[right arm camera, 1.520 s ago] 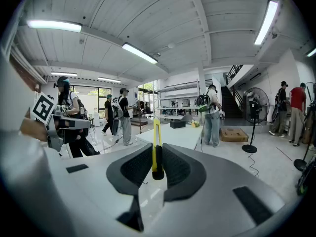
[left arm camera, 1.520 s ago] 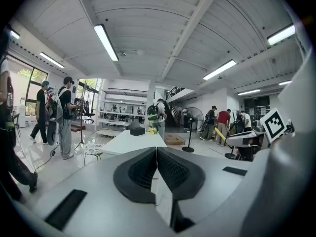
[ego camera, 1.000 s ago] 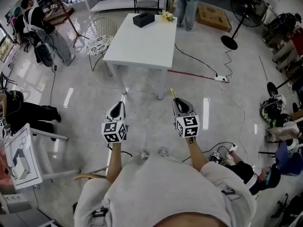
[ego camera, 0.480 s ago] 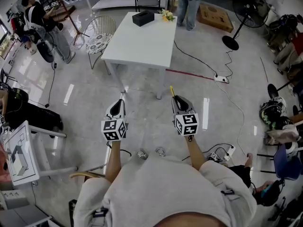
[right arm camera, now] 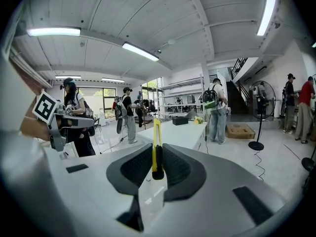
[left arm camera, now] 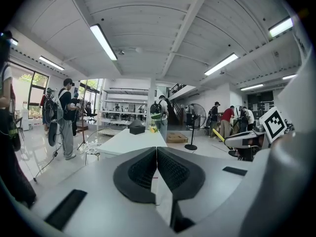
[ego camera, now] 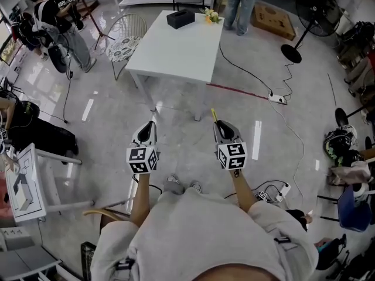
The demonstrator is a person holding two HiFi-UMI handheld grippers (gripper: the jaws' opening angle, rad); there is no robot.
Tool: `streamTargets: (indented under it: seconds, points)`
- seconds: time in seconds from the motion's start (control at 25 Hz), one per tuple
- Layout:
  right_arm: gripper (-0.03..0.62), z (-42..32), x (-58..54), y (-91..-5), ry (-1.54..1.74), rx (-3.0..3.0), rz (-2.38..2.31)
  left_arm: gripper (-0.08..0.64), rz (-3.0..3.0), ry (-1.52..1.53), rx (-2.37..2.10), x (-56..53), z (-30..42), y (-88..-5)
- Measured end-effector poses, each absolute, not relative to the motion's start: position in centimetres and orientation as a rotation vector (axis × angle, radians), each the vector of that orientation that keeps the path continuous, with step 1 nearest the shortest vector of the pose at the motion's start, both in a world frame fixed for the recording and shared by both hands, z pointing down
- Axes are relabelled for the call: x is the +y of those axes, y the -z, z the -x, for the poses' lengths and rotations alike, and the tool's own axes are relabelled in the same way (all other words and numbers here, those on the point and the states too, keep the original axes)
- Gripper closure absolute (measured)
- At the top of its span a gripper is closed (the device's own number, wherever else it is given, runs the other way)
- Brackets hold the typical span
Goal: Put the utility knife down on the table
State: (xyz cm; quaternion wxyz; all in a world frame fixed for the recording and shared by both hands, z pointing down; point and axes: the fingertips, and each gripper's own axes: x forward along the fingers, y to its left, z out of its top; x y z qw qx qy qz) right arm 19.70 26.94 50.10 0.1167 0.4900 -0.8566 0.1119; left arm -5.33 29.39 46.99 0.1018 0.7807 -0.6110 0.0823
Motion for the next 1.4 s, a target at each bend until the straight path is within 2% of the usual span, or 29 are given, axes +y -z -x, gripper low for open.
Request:
streamTargets:
  seconds: [0.32,0.64,1.4]
  points:
    - [0.512,-19.3,23.8,-51.4,-0.346,-2.493,-1.426,0.54,-2.301,-0.247,-1.769,25.7,5.1,-48.7]
    - [0.512,-17.5,16.4,-51.5,-0.318,-2.46,-1.469,0.54,-2.351,-0.203,-1.701,16.7,5.9,-49.5]
    - [0.512,-9.0,-1.2,-49.5,-0.287,-2.403,-1.612,0.54,-2.459,-0.159,-1.599,-2.9,14.6,-47.5]
